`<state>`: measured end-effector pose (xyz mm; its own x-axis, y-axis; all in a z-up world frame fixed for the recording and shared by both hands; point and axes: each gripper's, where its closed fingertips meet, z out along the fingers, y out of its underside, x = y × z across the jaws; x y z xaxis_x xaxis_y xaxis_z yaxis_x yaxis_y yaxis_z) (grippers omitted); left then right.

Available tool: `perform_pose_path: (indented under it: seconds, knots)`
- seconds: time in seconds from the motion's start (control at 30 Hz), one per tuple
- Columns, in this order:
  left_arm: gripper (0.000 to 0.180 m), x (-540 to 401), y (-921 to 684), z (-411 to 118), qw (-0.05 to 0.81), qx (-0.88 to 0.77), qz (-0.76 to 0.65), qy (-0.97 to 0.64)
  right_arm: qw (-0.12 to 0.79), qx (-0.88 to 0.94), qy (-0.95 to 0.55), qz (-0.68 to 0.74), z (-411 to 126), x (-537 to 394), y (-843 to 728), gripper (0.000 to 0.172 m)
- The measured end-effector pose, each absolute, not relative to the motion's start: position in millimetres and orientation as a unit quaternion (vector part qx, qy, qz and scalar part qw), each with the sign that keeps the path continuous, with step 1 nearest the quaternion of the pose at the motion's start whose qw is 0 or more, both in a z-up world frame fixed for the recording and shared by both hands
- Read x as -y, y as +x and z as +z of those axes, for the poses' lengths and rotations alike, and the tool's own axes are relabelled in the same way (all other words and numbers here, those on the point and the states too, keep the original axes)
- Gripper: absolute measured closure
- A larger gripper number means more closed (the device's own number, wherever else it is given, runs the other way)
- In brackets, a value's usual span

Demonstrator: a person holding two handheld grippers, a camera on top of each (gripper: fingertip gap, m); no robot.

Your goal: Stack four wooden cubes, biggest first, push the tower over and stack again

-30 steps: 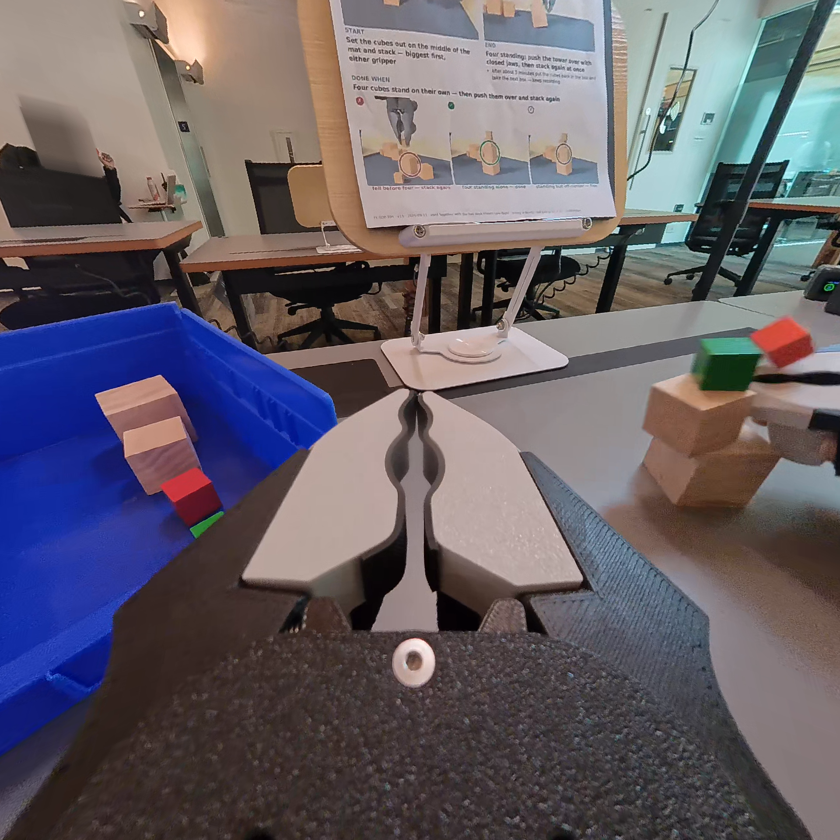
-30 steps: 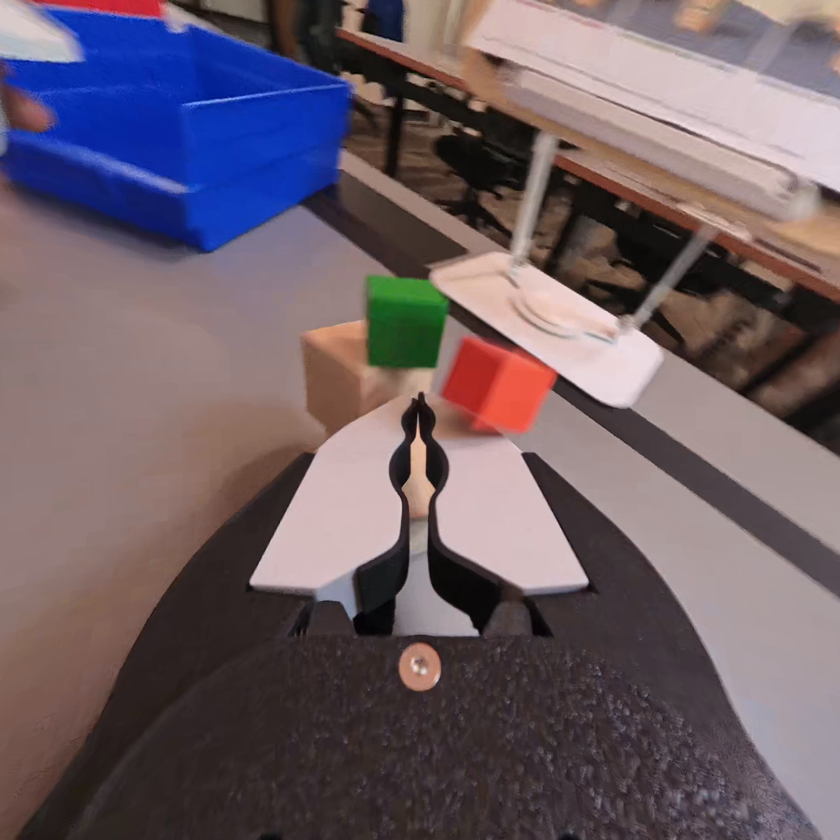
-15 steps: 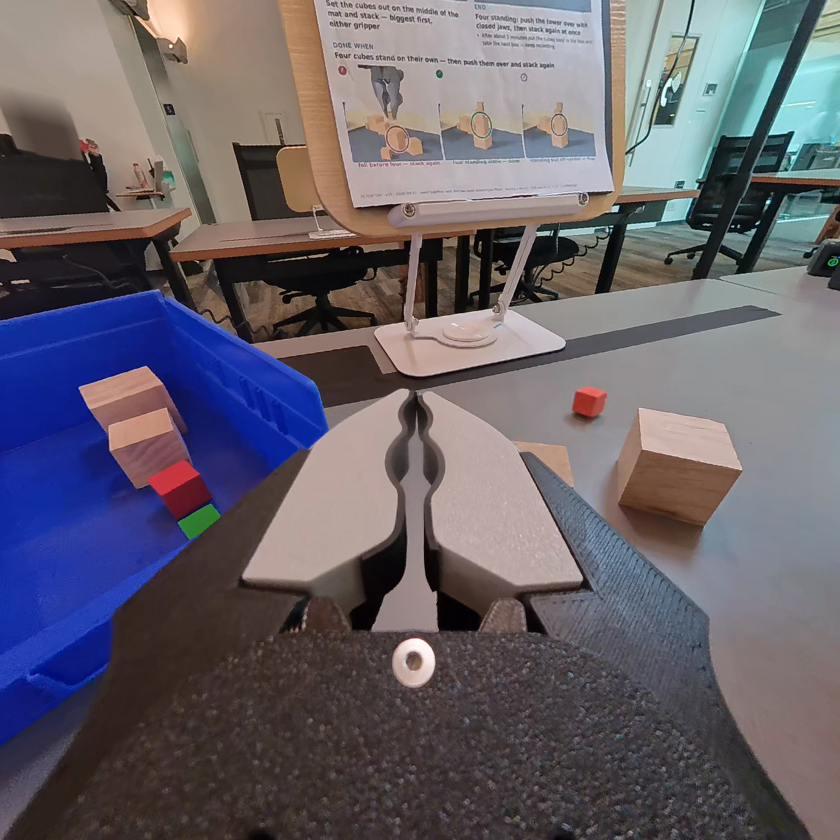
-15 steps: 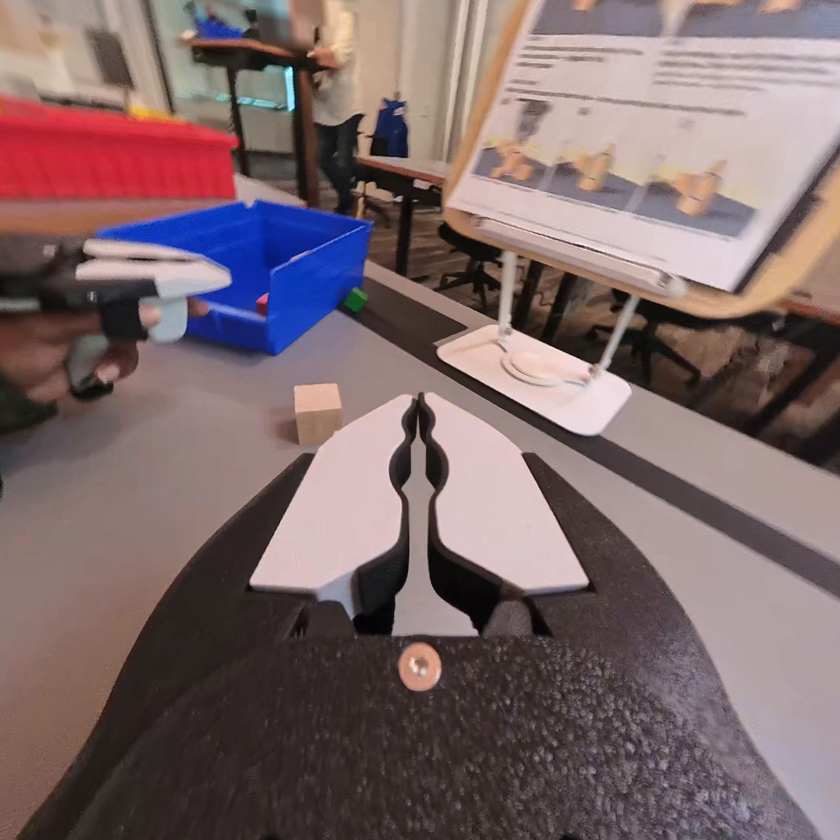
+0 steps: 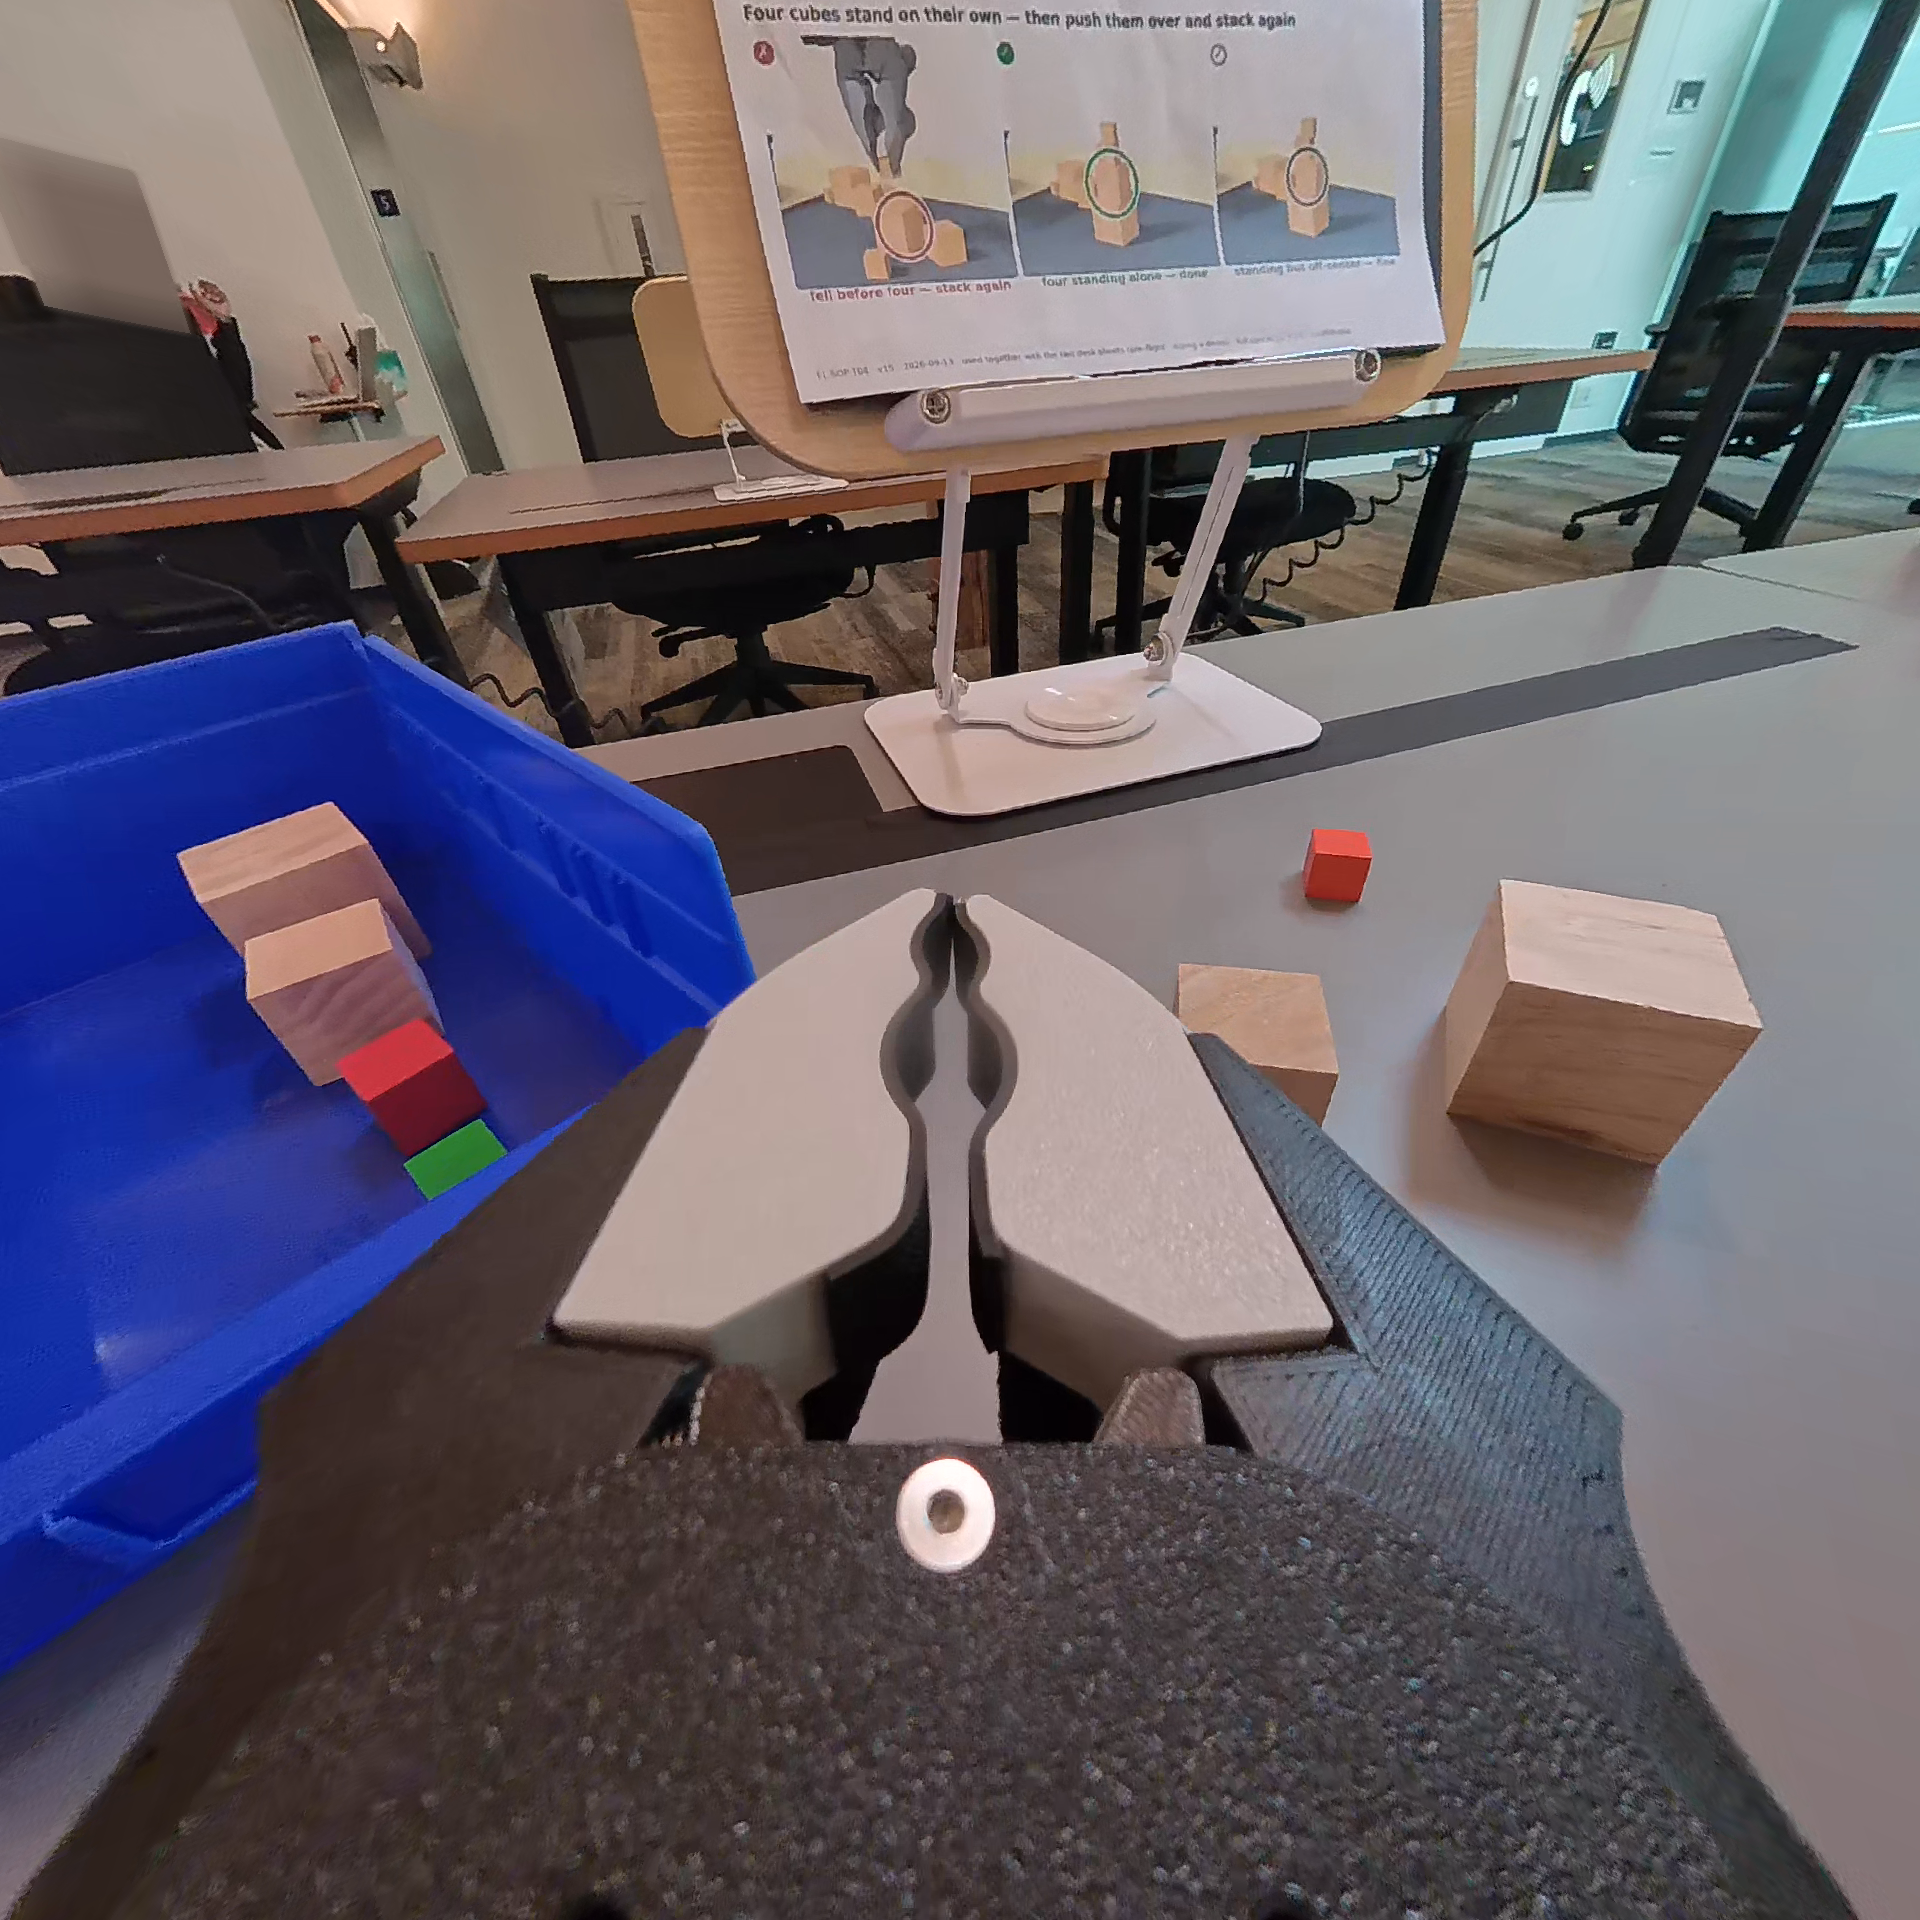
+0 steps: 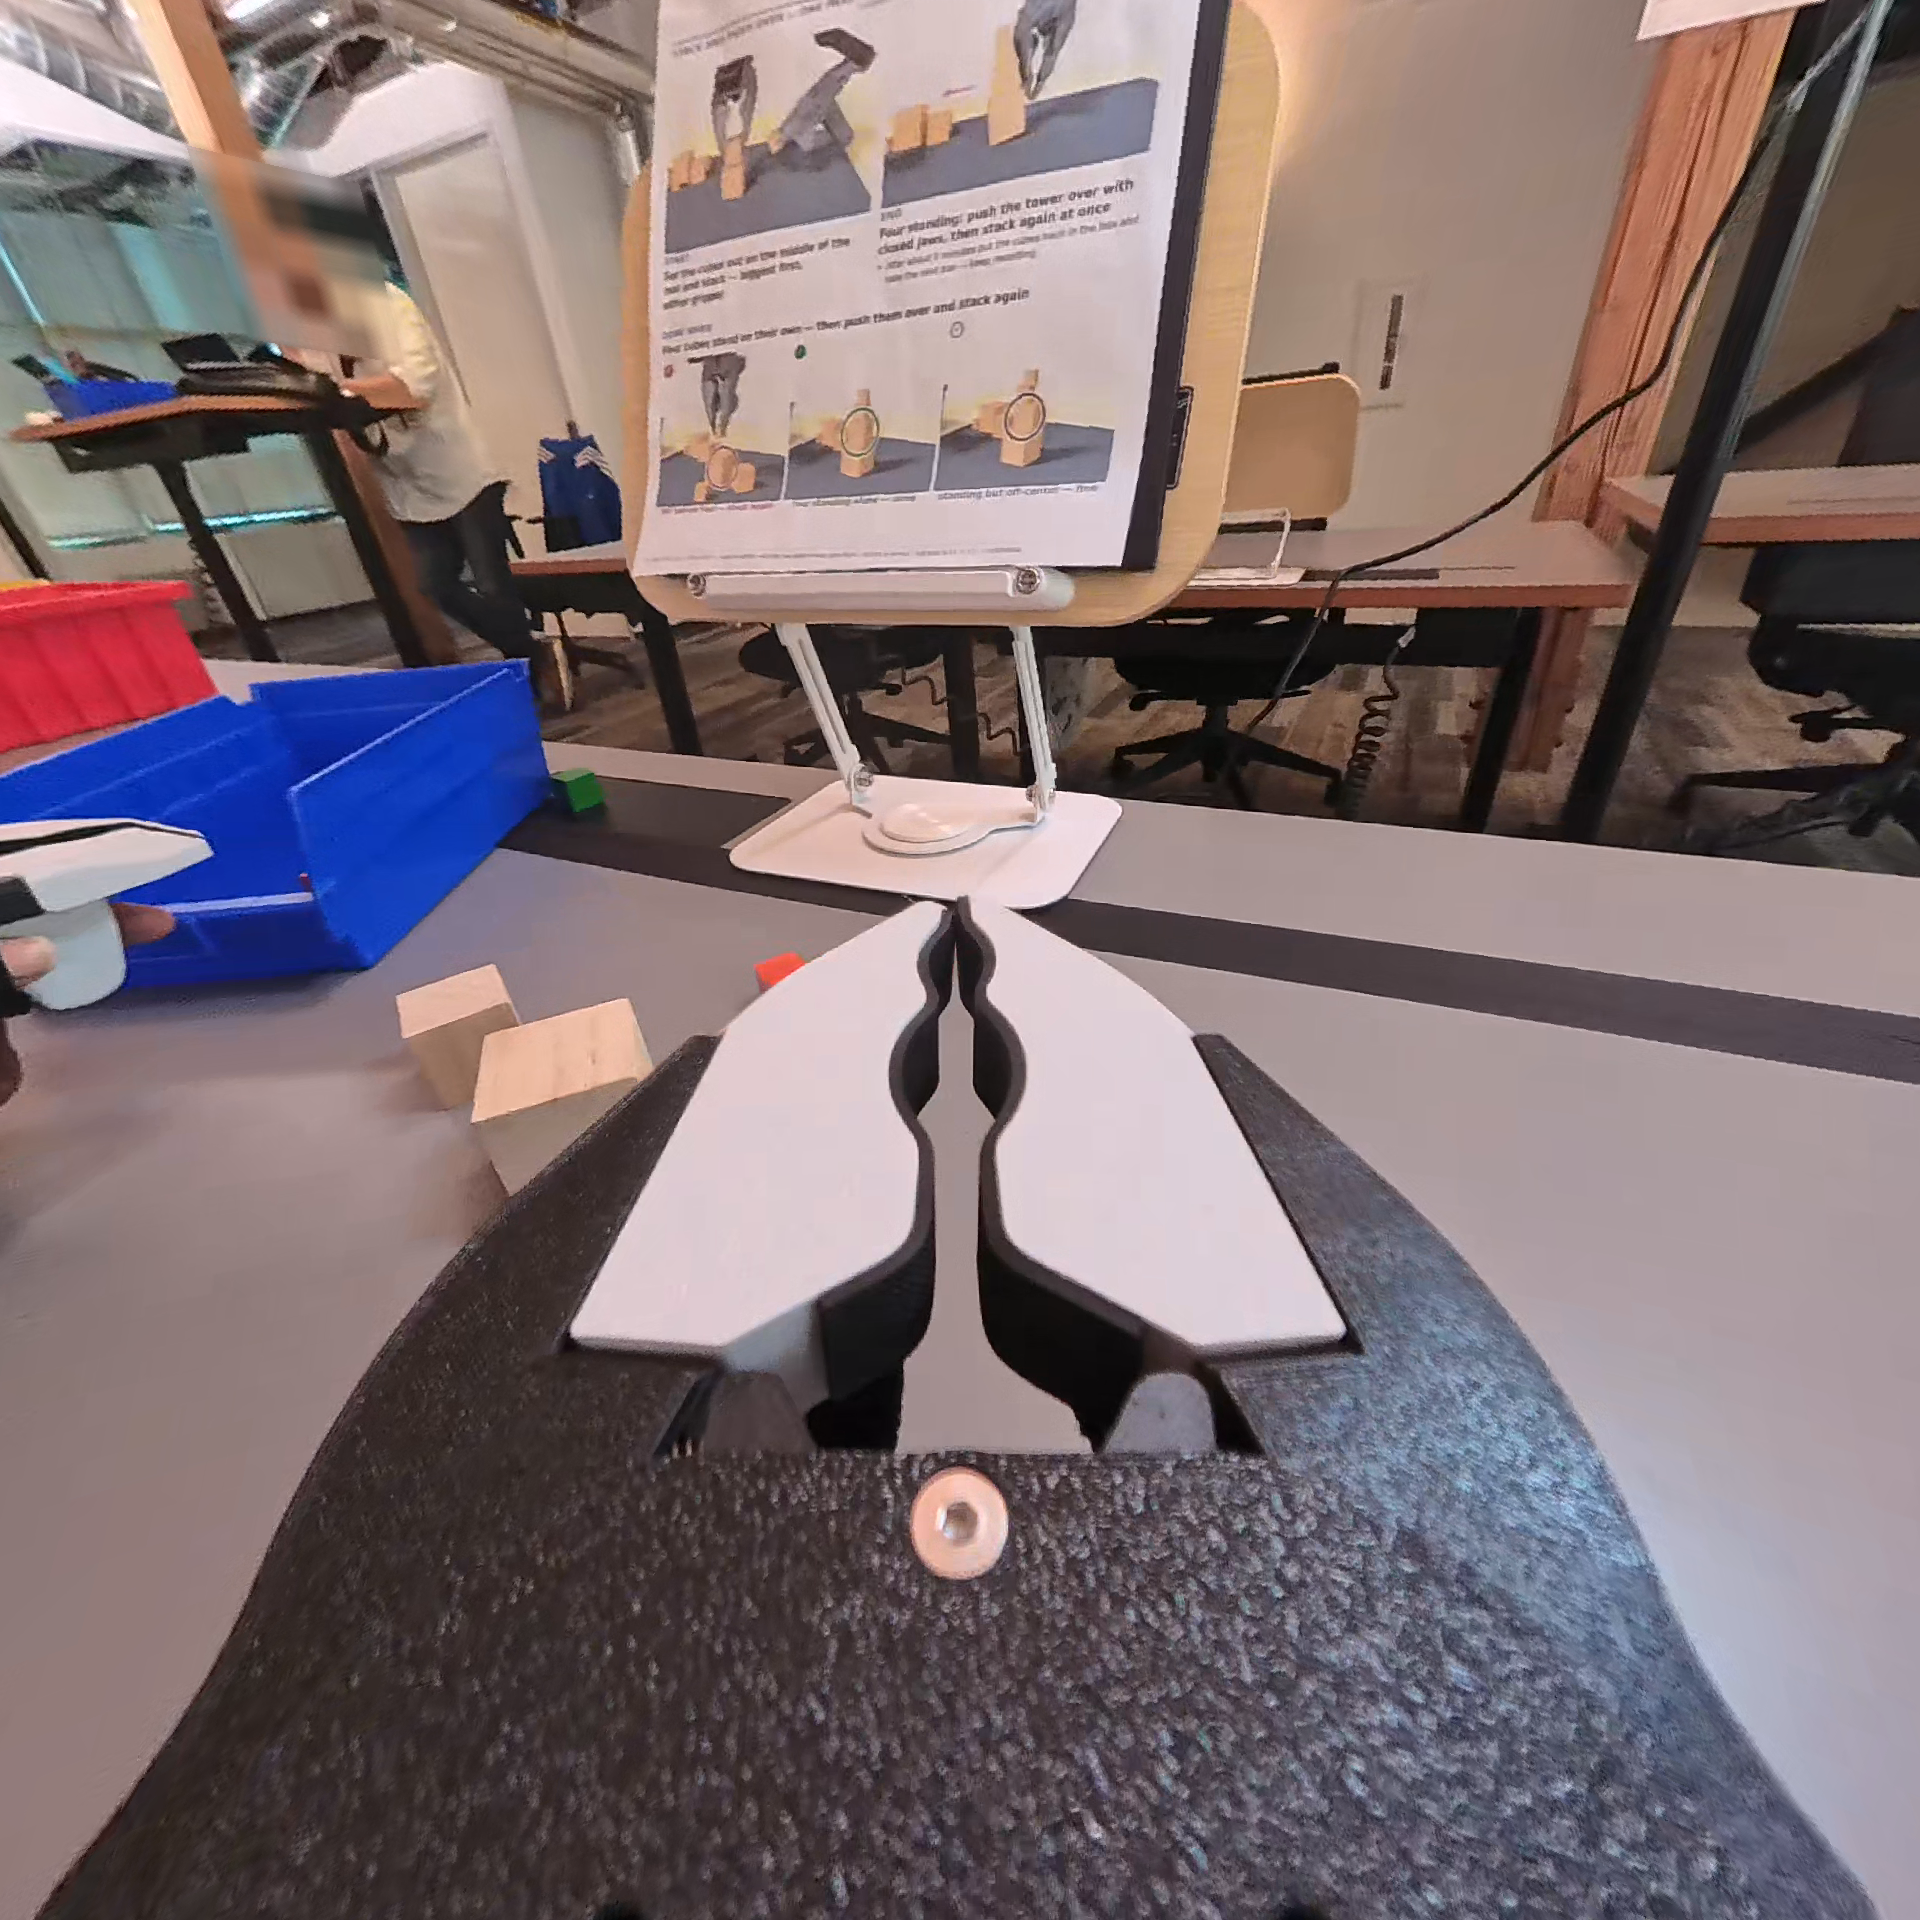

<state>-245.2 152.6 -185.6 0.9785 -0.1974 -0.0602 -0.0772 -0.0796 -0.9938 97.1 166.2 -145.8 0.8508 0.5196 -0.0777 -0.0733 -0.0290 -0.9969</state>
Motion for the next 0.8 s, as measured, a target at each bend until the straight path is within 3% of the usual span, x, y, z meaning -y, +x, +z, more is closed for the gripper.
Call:
perform_pose_path:
  seconds: [0.8]
  knots:
    - [0.180,-156,-259,-190,0.654,-0.093,-0.036,-0.750,0.679,0.170,-0.681,0.212,-147,-163,101,0.172]
